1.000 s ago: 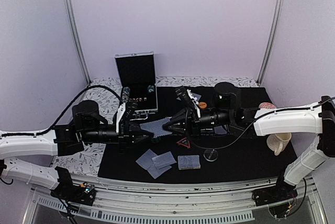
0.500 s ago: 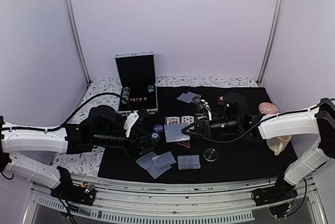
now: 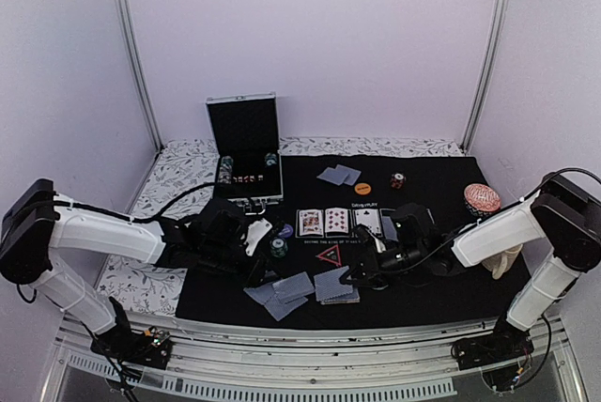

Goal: Distribute texas hold em gaming equipment
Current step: Place the poker card in the face-down deck piles.

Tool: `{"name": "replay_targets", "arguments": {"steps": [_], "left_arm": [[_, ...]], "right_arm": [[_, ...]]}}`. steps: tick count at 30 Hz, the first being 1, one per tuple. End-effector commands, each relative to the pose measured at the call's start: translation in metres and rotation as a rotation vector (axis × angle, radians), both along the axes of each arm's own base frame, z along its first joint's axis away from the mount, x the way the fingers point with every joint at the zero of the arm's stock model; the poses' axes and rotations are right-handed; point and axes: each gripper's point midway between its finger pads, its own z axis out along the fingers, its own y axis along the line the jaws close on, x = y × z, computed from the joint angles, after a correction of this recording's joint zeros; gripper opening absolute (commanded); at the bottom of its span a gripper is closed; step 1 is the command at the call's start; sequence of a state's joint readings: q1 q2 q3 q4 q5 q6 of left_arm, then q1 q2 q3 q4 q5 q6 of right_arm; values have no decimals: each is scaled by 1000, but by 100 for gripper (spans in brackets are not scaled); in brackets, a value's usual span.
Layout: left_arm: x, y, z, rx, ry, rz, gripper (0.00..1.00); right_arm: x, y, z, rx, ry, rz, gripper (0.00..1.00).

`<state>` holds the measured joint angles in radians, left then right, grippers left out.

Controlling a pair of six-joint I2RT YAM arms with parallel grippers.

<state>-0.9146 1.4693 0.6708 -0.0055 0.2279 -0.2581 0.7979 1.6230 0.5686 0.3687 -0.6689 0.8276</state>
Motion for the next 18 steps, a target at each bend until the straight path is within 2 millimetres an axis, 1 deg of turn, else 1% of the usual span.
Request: {"name": "replay_targets", "arguments": {"steps": [1, 4, 8, 11, 14, 16, 18], "left_arm": [[7, -4, -8, 12, 32, -9, 37], [9, -6, -16, 24, 62, -10, 36], [3, -8, -24, 32, 106, -32, 36], [1, -5, -28, 48, 120, -32, 37], [-1, -3, -30, 57, 126, -33, 38], [-2, -2, -30, 60, 129, -36, 38], [-3, -2, -30, 60, 133, -40, 38]], "right_arm": [[2, -7, -9, -9, 35, -50, 2], [2, -9, -16, -24, 46, -55, 2], [1, -11, -25, -47, 64, -61, 3], [3, -14, -29, -67, 61, -80, 11], [5, -15, -30, -92, 60, -84, 17], [6, -17, -31, -122, 58, -84, 18], [9, -22, -33, -170, 46, -98, 23]]}}
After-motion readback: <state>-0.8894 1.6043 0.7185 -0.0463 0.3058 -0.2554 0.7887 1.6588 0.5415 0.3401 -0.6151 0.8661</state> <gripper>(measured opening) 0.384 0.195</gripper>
